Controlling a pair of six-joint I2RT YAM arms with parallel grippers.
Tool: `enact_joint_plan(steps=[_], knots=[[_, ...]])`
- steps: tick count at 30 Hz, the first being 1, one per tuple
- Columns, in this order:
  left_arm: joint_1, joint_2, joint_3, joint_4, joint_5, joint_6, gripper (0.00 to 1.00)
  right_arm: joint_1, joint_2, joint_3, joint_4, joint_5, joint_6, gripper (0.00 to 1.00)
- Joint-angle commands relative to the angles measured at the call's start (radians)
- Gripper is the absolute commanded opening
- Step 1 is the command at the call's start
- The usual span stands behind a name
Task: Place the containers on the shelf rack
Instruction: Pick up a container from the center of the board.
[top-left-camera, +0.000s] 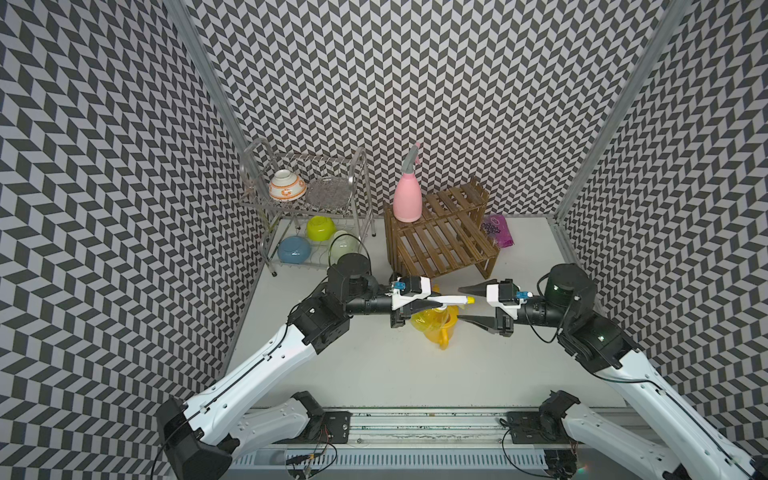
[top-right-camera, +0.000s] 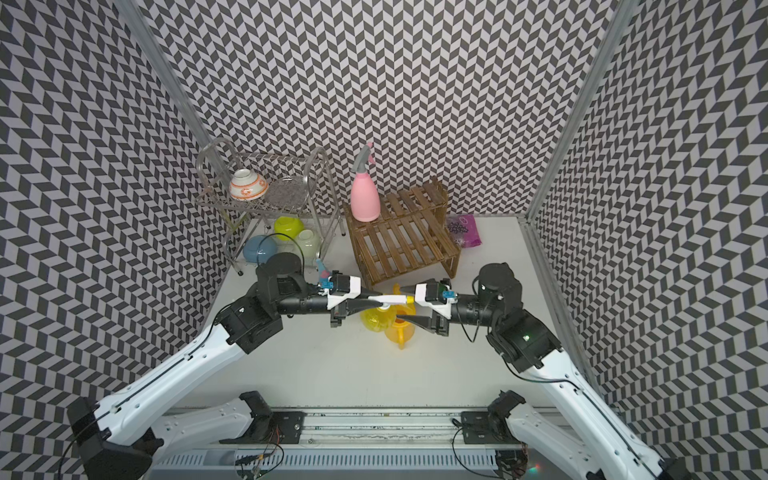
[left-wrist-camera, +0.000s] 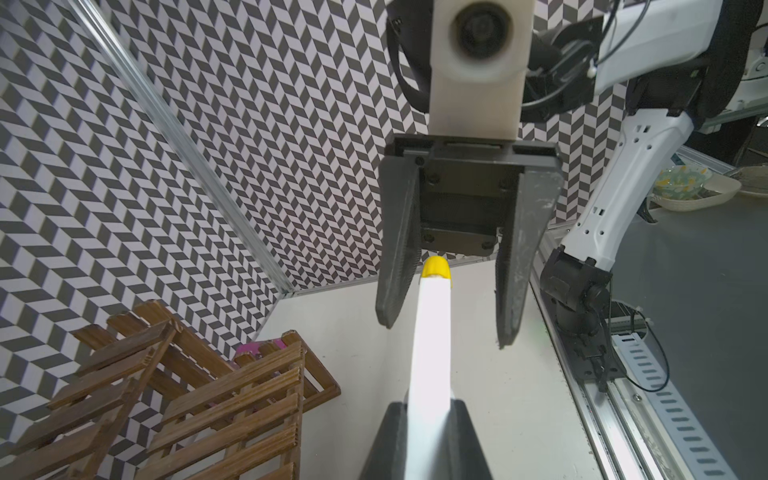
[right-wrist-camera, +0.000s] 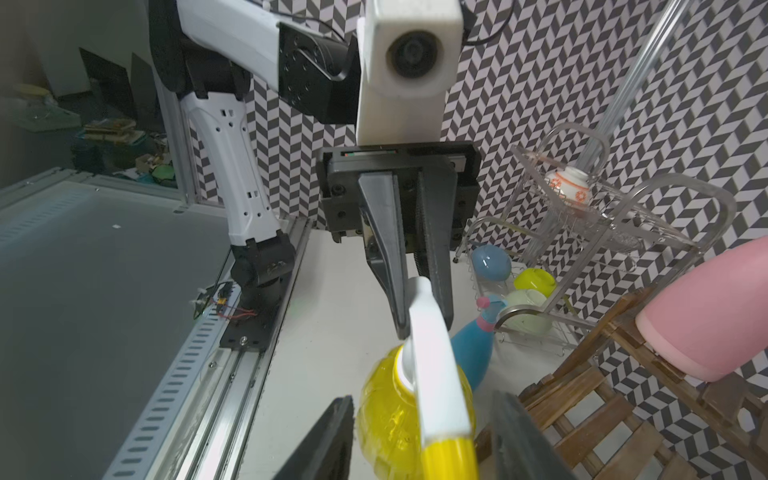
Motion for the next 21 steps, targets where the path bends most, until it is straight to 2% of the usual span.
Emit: enact_joint_plan(steps=[1,6,8,11,18,21], knots=[[0.034,-0.046,-0.015,0.143,0.067,-0.101,0.00,-0.002,-0.021,-0.038,0.239,-0.041,0.223,0.65],[0.061,-0.050,-0.037,0.246,0.145,-0.213,0.00,-0.005,-0.035,-0.135,0.594,-0.096,0.541,0.68],[0.061,-0.049,-0.046,0.291,0.160,-0.251,0.00,-0.004,-0.028,-0.139,0.657,-0.101,0.602,0.68],[0.062,-0.048,-0.057,0.333,0.172,-0.292,0.00,-0.005,-0.013,-0.117,0.679,-0.119,0.630,0.62],[0.062,-0.037,-0.059,0.364,0.186,-0.320,0.00,0.009,0.052,-0.074,0.701,-0.172,0.665,0.39],[0.062,-0.034,-0.059,0.374,0.191,-0.328,0.00,0.019,0.064,-0.065,0.704,-0.166,0.665,0.34]])
